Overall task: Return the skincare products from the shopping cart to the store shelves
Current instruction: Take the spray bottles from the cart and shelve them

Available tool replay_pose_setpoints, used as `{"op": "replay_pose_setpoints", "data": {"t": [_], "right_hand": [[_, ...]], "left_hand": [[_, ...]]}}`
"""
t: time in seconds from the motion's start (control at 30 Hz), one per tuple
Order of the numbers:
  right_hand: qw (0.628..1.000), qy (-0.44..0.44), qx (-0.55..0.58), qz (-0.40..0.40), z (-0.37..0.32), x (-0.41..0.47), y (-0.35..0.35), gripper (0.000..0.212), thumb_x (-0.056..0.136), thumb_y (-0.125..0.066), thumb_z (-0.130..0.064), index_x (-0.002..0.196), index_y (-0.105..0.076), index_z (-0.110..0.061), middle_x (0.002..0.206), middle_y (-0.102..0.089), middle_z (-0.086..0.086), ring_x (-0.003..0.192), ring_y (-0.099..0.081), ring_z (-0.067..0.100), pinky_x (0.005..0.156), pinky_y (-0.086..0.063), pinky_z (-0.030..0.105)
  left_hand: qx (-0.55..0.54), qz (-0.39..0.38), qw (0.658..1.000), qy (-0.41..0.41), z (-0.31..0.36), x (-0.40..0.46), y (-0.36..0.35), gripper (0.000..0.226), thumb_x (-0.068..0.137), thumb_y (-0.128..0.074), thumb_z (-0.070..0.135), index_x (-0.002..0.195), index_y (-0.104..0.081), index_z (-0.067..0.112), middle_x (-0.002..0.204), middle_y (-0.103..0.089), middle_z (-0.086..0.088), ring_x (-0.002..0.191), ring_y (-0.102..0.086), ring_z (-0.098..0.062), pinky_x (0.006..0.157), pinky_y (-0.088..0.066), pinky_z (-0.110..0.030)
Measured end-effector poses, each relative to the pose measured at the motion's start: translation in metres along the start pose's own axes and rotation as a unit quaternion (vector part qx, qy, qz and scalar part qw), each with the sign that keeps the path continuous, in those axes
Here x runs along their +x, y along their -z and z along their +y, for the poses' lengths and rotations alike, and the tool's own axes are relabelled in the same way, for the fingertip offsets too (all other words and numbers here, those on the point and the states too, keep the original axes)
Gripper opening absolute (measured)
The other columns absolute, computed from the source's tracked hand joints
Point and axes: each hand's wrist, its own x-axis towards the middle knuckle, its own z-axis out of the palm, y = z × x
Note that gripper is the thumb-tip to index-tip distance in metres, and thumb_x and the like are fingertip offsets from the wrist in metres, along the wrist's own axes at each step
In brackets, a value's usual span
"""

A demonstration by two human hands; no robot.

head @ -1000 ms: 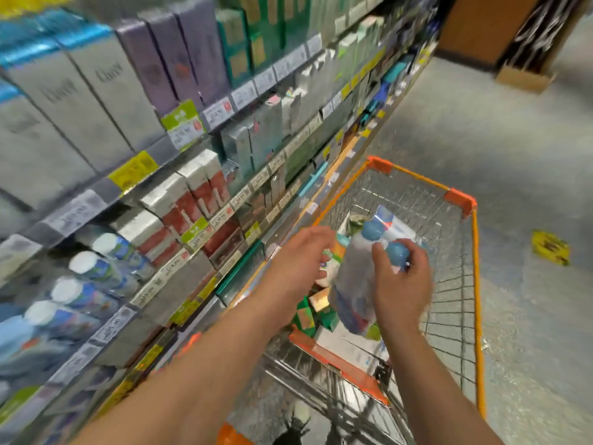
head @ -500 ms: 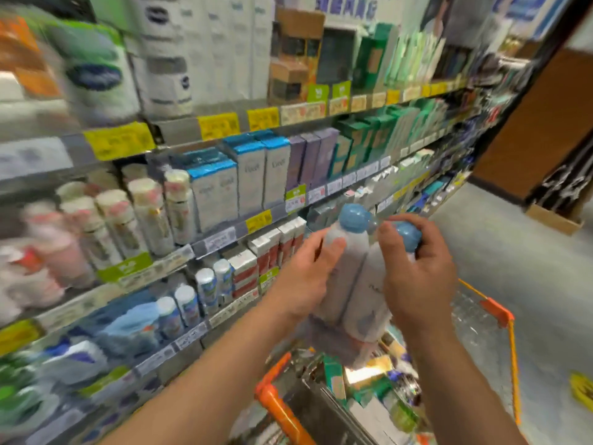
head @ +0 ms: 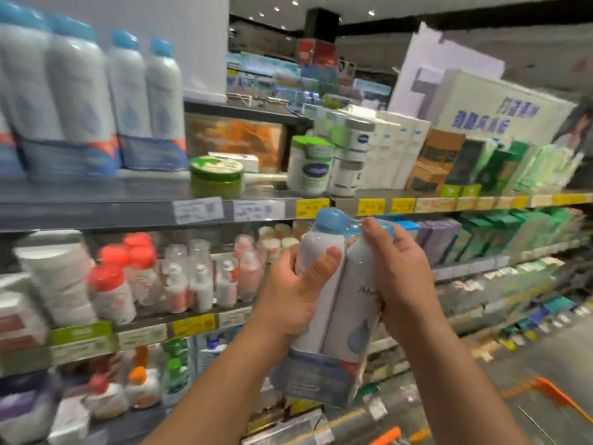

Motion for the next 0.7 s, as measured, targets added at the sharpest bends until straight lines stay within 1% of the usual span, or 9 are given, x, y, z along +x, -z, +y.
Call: {"op": "replay_pose_setpoints", "data": {"t": [0.07, 0.13, 0.2, 0.27, 0.37, 0.43, 0.5, 0.57, 0.7], "right_hand": [[0.999, -0.002, 0.007, -0.044, 0.004, -0.003, -0.032, 0.042, 0.077, -0.072, -0.056, 0.099, -0.069, -0.021, 0.092, -0.076, 0.003, 0.084, -0.069, 0.016, 0.079, -0.056, 0.039], [0.997, -0.004, 0.005, -0.079, 0.012, -0.01, -0.063, 0.059, 0.07, -0.072, -0.068, 0.107, -0.068, -0.021, 0.099, -0.077, 0.0, 0.092, -0.072, 0.017, 0.086, -0.057, 0.044], [0.993, -0.007, 0.021, -0.113, 0.017, -0.018, -0.091, 0.085, 0.064, -0.076, -0.078, 0.122, -0.065, -0.018, 0.114, -0.077, 0.005, 0.108, -0.072, 0.025, 0.094, -0.057, 0.05], [0.991, -0.009, 0.028, -0.134, 0.02, -0.024, -0.115, 0.101, 0.056, -0.075, -0.088, 0.127, -0.063, -0.016, 0.117, -0.076, 0.006, 0.11, -0.072, 0.027, 0.092, -0.058, 0.049], [0.986, -0.012, 0.013, -0.166, 0.027, -0.03, -0.142, 0.095, 0.057, -0.07, -0.092, 0.122, -0.064, -0.024, 0.115, -0.076, 0.007, 0.108, -0.072, 0.028, 0.092, -0.058, 0.056], [0.981, -0.01, -0.002, -0.196, 0.031, -0.031, -0.155, 0.08, 0.06, -0.063, -0.096, 0.114, -0.067, -0.038, 0.114, -0.075, 0.006, 0.107, -0.071, 0.028, 0.092, -0.056, 0.061], [0.977, -0.012, 0.0, -0.214, 0.032, -0.027, -0.167, 0.076, 0.064, -0.058, -0.096, 0.111, -0.067, -0.037, 0.109, -0.077, -0.004, 0.104, -0.073, 0.019, 0.089, -0.06, 0.051], [0.977, 0.003, -0.003, -0.213, 0.033, -0.017, -0.178, 0.075, 0.066, -0.054, -0.092, 0.107, -0.066, -0.031, 0.097, -0.077, -0.016, 0.091, -0.073, 0.005, 0.081, -0.06, 0.036], [0.975, 0.012, 0.028, -0.221, 0.029, 0.011, -0.198, 0.064, 0.063, -0.059, -0.095, 0.102, -0.067, -0.046, 0.108, -0.076, 0.001, 0.102, -0.073, 0.024, 0.091, -0.058, 0.058]], "left_hand": [[0.019, 0.045, 0.999, -0.011, 0.019, -0.007, 0.028, 0.061, 0.065, -0.079, 0.074, 0.105, -0.074, 0.028, 0.104, -0.079, -0.002, 0.1, -0.076, -0.026, 0.092, -0.058, -0.058], [0.015, 0.084, 0.996, -0.016, 0.034, -0.013, 0.055, 0.072, 0.058, -0.079, 0.081, 0.105, -0.074, 0.026, 0.103, -0.079, -0.004, 0.099, -0.076, -0.029, 0.091, -0.058, -0.059], [0.014, 0.114, 0.993, -0.028, 0.052, -0.02, 0.078, 0.069, 0.061, -0.079, 0.075, 0.102, -0.074, 0.021, 0.099, -0.08, -0.004, 0.097, -0.076, -0.031, 0.09, -0.058, -0.06], [0.037, 0.141, 0.988, -0.05, 0.069, -0.025, 0.096, 0.061, 0.065, -0.079, 0.073, 0.096, -0.074, 0.02, 0.093, -0.08, -0.002, 0.092, -0.076, -0.029, 0.087, -0.06, -0.057], [0.047, 0.186, 0.978, -0.076, 0.09, -0.028, 0.117, 0.06, 0.066, -0.079, 0.074, 0.089, -0.072, 0.019, 0.082, -0.077, 0.001, 0.081, -0.074, -0.023, 0.08, -0.059, -0.048], [0.048, 0.206, 0.974, -0.083, 0.101, -0.025, 0.127, 0.055, 0.061, -0.078, 0.077, 0.083, -0.073, 0.027, 0.076, -0.075, 0.0, 0.078, -0.073, -0.026, 0.08, -0.06, -0.051], [0.06, 0.216, 0.97, -0.095, 0.109, -0.018, 0.135, 0.051, 0.057, -0.074, 0.08, 0.083, -0.073, 0.036, 0.077, -0.074, 0.0, 0.079, -0.072, -0.027, 0.085, -0.058, -0.057], [0.067, 0.223, 0.966, -0.11, 0.114, -0.009, 0.141, 0.061, 0.059, -0.073, 0.081, 0.094, -0.073, 0.031, 0.089, -0.077, -0.008, 0.09, -0.074, -0.035, 0.089, -0.057, -0.063], [0.073, 0.253, 0.958, -0.11, 0.125, 0.013, 0.149, 0.074, 0.054, -0.076, 0.086, 0.101, -0.07, 0.029, 0.099, -0.078, -0.008, 0.098, -0.074, -0.033, 0.091, -0.057, -0.061]]}}
